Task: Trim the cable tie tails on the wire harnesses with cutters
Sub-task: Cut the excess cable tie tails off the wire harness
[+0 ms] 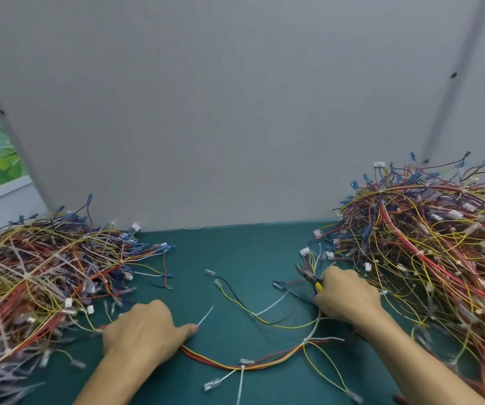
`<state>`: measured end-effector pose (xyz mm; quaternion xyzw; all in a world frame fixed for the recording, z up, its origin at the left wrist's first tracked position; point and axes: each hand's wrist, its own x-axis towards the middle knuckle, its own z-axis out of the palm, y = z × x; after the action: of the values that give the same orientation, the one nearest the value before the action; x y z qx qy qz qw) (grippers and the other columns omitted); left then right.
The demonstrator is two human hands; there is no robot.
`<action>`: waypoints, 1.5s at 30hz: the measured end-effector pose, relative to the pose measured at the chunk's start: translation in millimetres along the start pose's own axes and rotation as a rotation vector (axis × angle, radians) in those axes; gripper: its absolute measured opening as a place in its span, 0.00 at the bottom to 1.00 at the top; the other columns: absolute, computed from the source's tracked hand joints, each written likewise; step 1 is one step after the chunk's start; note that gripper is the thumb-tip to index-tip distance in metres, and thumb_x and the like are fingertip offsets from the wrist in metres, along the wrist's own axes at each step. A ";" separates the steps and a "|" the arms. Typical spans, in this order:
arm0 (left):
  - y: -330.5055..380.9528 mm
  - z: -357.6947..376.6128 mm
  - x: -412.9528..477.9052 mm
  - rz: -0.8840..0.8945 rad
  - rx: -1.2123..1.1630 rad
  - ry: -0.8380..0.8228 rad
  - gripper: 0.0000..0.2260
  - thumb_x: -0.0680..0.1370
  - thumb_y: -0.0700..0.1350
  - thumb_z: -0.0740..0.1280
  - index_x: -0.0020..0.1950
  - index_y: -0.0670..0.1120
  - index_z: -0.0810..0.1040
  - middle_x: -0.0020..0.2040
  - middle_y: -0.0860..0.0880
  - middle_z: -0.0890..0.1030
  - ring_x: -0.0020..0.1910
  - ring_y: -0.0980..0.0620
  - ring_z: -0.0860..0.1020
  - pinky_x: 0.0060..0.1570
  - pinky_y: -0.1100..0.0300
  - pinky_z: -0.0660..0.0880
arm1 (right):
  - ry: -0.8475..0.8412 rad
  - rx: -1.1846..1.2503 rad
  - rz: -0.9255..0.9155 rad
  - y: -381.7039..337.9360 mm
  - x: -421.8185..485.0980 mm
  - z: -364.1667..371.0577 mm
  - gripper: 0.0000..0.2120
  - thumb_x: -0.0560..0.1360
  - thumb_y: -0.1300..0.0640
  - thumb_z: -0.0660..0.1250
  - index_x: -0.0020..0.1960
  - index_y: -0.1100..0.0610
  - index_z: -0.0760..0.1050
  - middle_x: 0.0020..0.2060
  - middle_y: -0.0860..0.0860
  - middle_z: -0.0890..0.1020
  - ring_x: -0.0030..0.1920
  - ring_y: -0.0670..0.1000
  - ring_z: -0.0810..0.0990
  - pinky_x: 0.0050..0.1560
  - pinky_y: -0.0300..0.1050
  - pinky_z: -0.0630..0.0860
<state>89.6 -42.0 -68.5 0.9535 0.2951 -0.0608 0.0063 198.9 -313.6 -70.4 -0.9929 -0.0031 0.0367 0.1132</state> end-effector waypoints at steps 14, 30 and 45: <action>-10.9 -21.0 -11.3 0.204 -1.015 0.222 0.07 0.73 0.39 0.70 0.36 0.48 0.77 0.36 0.48 0.81 0.36 0.47 0.81 0.43 0.47 0.80 | 0.283 0.294 -0.091 -3.6 -61.8 -58.7 0.05 0.68 0.51 0.66 0.41 0.52 0.73 0.35 0.50 0.78 0.40 0.57 0.78 0.40 0.48 0.74; 1.1 27.7 -19.5 0.081 -1.114 0.053 0.09 0.73 0.32 0.70 0.43 0.45 0.75 0.37 0.45 0.83 0.28 0.49 0.82 0.25 0.59 0.75 | 0.062 0.010 0.058 10.8 -46.5 14.6 0.06 0.72 0.54 0.61 0.49 0.51 0.71 0.52 0.53 0.78 0.54 0.58 0.78 0.43 0.47 0.66; 9.0 25.5 -21.1 0.101 -1.107 0.137 0.10 0.72 0.35 0.73 0.42 0.48 0.75 0.37 0.49 0.82 0.28 0.52 0.81 0.32 0.56 0.79 | 0.153 -0.083 0.014 37.3 -37.6 0.1 0.06 0.71 0.52 0.62 0.44 0.53 0.70 0.46 0.52 0.78 0.49 0.59 0.78 0.41 0.47 0.67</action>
<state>74.5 -62.5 -91.6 0.8227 0.2368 0.1657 0.4895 161.4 -350.5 -76.2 -0.9966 0.0108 -0.0387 0.0716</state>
